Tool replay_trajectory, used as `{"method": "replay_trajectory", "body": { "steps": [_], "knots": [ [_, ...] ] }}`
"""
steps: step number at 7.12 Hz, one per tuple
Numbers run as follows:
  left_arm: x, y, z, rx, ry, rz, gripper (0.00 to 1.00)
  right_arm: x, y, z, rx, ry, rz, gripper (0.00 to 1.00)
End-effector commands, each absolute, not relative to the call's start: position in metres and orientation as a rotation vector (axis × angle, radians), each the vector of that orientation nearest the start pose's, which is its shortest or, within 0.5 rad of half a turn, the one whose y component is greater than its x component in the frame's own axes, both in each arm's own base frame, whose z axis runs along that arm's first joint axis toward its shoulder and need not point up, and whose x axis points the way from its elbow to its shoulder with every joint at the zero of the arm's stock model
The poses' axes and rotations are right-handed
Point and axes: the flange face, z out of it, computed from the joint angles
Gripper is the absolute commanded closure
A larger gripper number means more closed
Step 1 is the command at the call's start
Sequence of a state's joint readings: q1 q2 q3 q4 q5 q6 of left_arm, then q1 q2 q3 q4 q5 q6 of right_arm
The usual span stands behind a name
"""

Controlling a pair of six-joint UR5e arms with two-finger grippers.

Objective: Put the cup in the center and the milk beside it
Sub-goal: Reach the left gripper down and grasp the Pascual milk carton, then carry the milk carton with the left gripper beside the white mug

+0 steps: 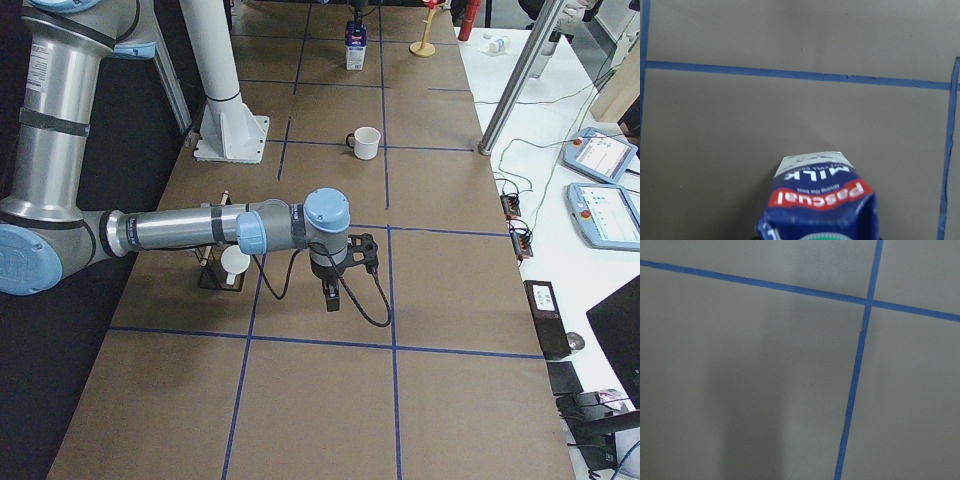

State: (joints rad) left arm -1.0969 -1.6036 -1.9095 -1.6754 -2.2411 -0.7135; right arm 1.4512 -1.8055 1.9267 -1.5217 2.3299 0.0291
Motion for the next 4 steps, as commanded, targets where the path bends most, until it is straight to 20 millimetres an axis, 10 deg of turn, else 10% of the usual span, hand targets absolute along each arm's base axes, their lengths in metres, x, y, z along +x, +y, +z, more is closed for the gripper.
{"method": "replay_trajectory", "body": {
  "steps": [1,3,4],
  "knots": [
    [0.179,-0.506,0.419,0.033,0.814,-0.06,0.65,0.016,-0.405,0.583,0.104,-0.768,-0.15,0.0],
    [0.206,-0.547,0.297,0.036,0.819,-0.056,0.65,0.016,-0.404,0.584,0.101,-0.769,-0.149,0.0],
    [0.252,-0.545,0.239,0.0,0.837,-0.071,0.65,0.016,-0.404,0.584,0.101,-0.769,-0.149,0.0]
  ]
}}
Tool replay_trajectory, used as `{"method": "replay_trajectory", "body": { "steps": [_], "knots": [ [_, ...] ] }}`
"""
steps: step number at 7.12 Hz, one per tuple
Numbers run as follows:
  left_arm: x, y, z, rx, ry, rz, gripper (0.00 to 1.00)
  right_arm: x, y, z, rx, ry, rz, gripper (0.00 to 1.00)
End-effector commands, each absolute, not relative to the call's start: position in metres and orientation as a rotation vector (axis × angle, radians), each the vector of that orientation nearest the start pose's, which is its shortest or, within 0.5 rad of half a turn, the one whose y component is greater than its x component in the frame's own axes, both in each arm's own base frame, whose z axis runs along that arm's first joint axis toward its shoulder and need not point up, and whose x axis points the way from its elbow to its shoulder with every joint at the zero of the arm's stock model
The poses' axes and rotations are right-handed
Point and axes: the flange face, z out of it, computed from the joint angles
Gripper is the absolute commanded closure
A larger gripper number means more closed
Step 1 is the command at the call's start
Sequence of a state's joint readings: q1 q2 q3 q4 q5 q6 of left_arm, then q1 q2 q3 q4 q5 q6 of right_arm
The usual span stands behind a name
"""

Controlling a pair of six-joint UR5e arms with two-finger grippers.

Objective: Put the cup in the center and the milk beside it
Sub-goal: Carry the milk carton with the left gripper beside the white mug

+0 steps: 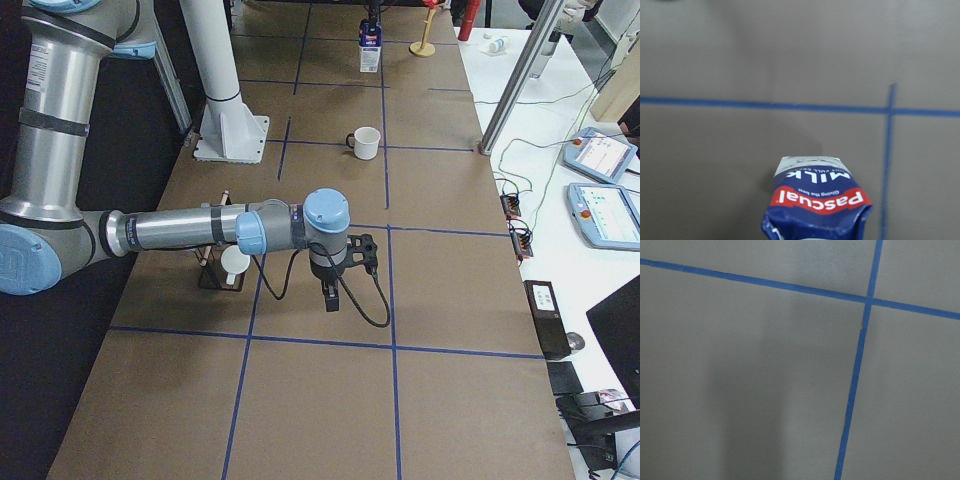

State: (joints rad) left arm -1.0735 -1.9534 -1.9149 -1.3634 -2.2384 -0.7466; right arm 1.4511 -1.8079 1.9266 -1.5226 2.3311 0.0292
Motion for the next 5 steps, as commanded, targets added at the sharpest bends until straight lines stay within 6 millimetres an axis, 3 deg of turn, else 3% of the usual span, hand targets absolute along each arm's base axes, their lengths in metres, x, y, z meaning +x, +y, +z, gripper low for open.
{"method": "replay_trajectory", "body": {
  "steps": [1,3,4,5],
  "knots": [
    [0.311,-0.539,0.186,-0.012,0.856,-0.081,0.65,0.016,-0.404,0.584,0.1,-0.769,-0.148,0.0],
    [0.417,-0.541,0.108,-0.013,0.824,-0.119,0.64,0.016,-0.404,0.589,0.09,-0.77,-0.144,0.0],
    [0.449,-0.54,0.09,-0.002,0.828,-0.109,0.63,0.016,-0.404,0.589,0.09,-0.77,-0.144,0.0],
    [0.483,-0.537,0.087,0.027,0.83,-0.103,0.63,0.016,-0.404,0.589,0.09,-0.772,-0.144,0.0]
  ]
}}
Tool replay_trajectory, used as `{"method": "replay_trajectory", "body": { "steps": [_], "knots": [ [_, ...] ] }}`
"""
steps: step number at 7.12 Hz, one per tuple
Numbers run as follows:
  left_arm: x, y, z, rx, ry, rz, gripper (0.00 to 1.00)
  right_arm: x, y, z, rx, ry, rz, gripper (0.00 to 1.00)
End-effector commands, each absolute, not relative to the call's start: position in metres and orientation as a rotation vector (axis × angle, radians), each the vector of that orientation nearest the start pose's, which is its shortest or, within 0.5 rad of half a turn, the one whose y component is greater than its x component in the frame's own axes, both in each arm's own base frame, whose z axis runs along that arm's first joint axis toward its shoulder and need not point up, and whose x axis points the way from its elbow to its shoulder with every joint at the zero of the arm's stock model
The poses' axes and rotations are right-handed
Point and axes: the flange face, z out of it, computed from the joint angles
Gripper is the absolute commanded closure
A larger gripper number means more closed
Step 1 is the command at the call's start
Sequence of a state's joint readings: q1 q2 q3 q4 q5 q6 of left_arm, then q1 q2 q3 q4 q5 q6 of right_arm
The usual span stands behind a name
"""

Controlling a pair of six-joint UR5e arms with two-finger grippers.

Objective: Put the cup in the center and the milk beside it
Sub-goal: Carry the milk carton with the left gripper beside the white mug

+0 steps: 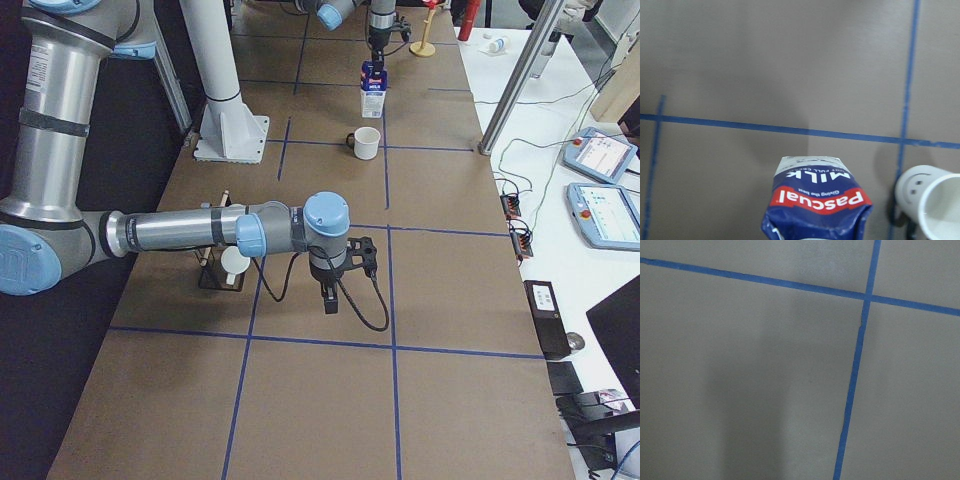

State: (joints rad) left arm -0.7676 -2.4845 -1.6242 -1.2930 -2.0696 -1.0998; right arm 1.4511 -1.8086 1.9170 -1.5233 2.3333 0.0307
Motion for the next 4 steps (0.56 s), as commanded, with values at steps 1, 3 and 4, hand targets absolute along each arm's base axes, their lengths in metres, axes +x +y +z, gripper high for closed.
{"method": "replay_trajectory", "body": {
  "steps": [1,3,4],
  "knots": [
    [0.5,-0.537,0.095,0.031,0.835,-0.098,0.63,0.016,-0.404,0.591,0.085,-0.772,-0.142,0.0],
    [0.514,-0.532,0.105,0.033,0.811,-0.089,0.62,0.016,-0.404,0.594,0.081,-0.771,-0.14,0.0],
    [0.516,-0.532,0.107,0.032,0.807,-0.084,0.58,0.016,-0.403,0.594,0.08,-0.771,-0.14,0.0]
  ]
}}
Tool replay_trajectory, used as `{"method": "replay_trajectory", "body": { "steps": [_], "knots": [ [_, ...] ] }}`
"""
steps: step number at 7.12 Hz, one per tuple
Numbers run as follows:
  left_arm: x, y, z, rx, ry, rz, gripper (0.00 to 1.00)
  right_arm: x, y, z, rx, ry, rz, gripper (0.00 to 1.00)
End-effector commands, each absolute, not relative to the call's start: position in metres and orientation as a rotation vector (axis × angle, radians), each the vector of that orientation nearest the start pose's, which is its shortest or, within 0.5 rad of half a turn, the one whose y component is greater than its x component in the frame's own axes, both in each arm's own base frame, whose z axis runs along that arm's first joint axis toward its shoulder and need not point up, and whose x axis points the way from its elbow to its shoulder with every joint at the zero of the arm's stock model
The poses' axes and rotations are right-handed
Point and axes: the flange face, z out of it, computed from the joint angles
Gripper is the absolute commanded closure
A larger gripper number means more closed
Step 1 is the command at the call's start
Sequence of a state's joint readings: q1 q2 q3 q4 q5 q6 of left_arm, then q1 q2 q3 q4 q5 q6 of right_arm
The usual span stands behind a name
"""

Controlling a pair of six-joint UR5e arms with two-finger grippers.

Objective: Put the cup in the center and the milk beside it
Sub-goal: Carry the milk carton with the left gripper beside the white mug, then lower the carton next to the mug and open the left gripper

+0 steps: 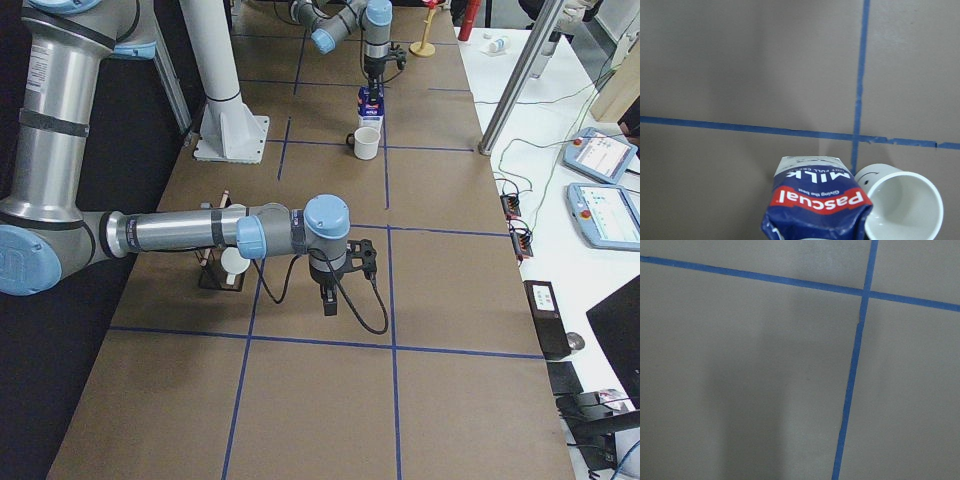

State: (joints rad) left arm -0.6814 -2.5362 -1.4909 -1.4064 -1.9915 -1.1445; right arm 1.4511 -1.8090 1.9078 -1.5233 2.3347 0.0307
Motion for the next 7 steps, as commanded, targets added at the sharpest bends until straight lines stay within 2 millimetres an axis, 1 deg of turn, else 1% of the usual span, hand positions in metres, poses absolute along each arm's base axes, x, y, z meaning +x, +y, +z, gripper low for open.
{"method": "replay_trajectory", "body": {
  "steps": [1,2,3,4,5,6,7],
  "knots": [
    [0.517,-0.532,0.109,0.03,0.805,-0.082,0.45,0.016,-0.403,0.595,0.078,-0.771,-0.139,0.0],
    [0.517,-0.532,0.11,0.032,0.804,-0.081,0.17,0.016,-0.403,0.597,0.076,-0.771,-0.139,0.0],
    [0.515,-0.532,0.107,0.045,0.804,-0.082,0.0,0.016,-0.403,0.598,0.072,-0.771,-0.14,0.0],
    [0.512,-0.531,0.101,0.055,0.808,-0.079,0.0,0.016,-0.403,0.598,0.073,-0.769,-0.138,0.0],
    [0.497,-0.531,0.092,0.08,0.81,-0.025,0.0,0.016,-0.405,0.597,0.076,-0.769,-0.139,0.0],
    [0.467,-0.535,0.084,0.093,0.789,-0.011,0.0,0.016,-0.405,0.597,0.076,-0.769,-0.139,0.0],
    [0.429,-0.545,0.081,0.078,0.798,0.024,0.0,0.016,-0.405,0.597,0.076,-0.769,-0.139,0.0]
  ]
}}
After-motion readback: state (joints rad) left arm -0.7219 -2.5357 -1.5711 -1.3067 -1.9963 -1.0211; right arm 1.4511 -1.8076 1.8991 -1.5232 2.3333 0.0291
